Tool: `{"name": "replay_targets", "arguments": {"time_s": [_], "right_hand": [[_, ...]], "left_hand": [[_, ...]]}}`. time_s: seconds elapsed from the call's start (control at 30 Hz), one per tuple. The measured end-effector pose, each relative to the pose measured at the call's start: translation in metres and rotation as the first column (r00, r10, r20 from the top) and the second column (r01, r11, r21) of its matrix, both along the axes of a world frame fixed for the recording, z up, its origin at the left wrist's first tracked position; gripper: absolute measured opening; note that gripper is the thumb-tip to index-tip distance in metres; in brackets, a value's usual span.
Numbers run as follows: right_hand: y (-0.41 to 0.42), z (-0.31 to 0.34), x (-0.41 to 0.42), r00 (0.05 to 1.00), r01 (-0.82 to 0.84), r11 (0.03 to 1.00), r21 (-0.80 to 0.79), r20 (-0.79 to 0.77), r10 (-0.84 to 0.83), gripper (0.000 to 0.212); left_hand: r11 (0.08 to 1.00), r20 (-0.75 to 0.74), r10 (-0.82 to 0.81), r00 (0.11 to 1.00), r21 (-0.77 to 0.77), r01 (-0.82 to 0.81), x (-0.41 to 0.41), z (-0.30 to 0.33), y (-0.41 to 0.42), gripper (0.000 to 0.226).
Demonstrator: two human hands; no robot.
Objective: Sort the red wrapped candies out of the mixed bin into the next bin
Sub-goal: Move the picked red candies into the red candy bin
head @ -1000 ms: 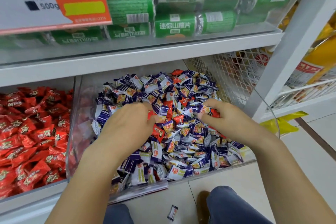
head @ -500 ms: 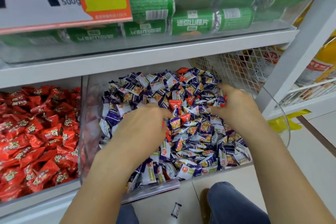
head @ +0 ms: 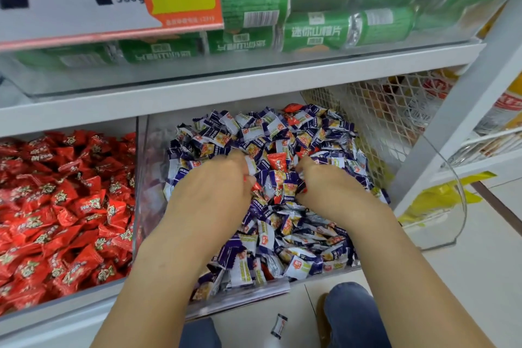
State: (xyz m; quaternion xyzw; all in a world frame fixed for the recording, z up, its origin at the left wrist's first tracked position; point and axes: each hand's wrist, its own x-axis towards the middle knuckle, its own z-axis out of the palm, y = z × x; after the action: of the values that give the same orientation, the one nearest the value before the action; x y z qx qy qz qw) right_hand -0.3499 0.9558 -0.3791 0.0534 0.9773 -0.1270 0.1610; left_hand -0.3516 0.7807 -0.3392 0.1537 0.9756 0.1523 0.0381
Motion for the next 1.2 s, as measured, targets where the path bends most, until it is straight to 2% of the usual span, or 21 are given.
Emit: {"name": "replay_targets", "arguments": {"time_s": [0.07, 0.1, 0.17, 0.23, 0.27, 0.33, 0.47, 0.53, 0.6, 0.73, 0.93, 1.03, 1.2], "right_hand": [[0.001, -0.003, -0.001, 1.0, 0.003, 0.999, 0.053, 0.013, -0.003, 0.052], [0.002, -0.002, -0.003, 0.999, 0.018, 0.998, 0.063, -0.036, -0.016, 0.045], [0.004, 0.004, -0.006, 0.963, 0.093, 0.995, 0.028, -0.258, -0.082, 0.027], [0.004, 0.012, -0.009, 0.874, 0.132, 0.99, -0.05, -0.466, -0.14, 0.022], [0.002, 0.014, -0.011, 0.848, 0.112, 0.99, -0.089, -0.51, -0.142, 0.022], [-0.006, 0.017, -0.01, 0.867, 0.034, 0.99, -0.136, -0.489, -0.097, 0.023], [-0.021, 0.007, -0.009, 0.982, -0.06, 0.995, -0.075, -0.185, 0.045, 0.05], [-0.019, 0.007, -0.009, 0.995, -0.072, 0.994, -0.079, -0.07, 0.067, 0.063], [-0.019, 0.008, -0.008, 0.994, -0.104, 0.994, -0.014, -0.019, 0.104, 0.069], [-0.029, 0.003, -0.008, 0.989, -0.135, 0.979, 0.15, -0.035, 0.142, 0.059], [-0.015, 0.0, -0.008, 0.983, -0.098, 0.988, 0.117, -0.143, 0.114, 0.04], [-0.003, 0.011, -0.002, 0.981, -0.074, 0.997, 0.023, -0.177, 0.077, 0.03], [0.029, 0.03, 0.014, 0.979, 0.038, 0.971, -0.238, -0.185, -0.083, 0.014]], "left_hand": [[1.0, 0.012, -0.002, 1.0, -0.02, 0.003, 0.001, 0.0, -0.001, 0.021], [1.0, 0.019, -0.008, 1.0, -0.025, 0.009, 0.003, 0.0, 0.0, 0.021], [1.0, 0.021, -0.017, 1.0, -0.015, 0.017, 0.005, 0.0, 0.0, 0.02], [1.0, 0.003, -0.015, 1.0, 0.015, 0.015, 0.005, 0.001, -0.001, 0.019], [1.0, -0.007, -0.014, 1.0, 0.027, 0.014, 0.004, 0.001, -0.001, 0.019], [0.999, -0.014, -0.011, 1.0, 0.039, 0.012, 0.004, 0.002, -0.002, 0.019], [0.999, -0.016, -0.021, 1.0, 0.033, 0.022, 0.005, 0.002, -0.005, 0.019], [0.999, -0.015, -0.028, 1.0, 0.02, 0.028, 0.005, 0.002, -0.007, 0.019], [0.999, -0.014, -0.032, 0.999, 0.005, 0.032, 0.006, 0.002, -0.008, 0.019], [0.999, -0.008, -0.033, 0.999, 0.003, 0.034, 0.007, 0.003, -0.009, 0.02], [1.0, -0.014, -0.029, 0.999, 0.007, 0.029, 0.008, 0.006, -0.007, 0.017], [0.999, -0.023, -0.034, 0.999, 0.028, 0.035, 0.009, 0.009, -0.006, 0.017], [0.999, -0.045, -0.03, 0.999, 0.037, 0.031, 0.011, 0.014, -0.005, 0.017]]}}
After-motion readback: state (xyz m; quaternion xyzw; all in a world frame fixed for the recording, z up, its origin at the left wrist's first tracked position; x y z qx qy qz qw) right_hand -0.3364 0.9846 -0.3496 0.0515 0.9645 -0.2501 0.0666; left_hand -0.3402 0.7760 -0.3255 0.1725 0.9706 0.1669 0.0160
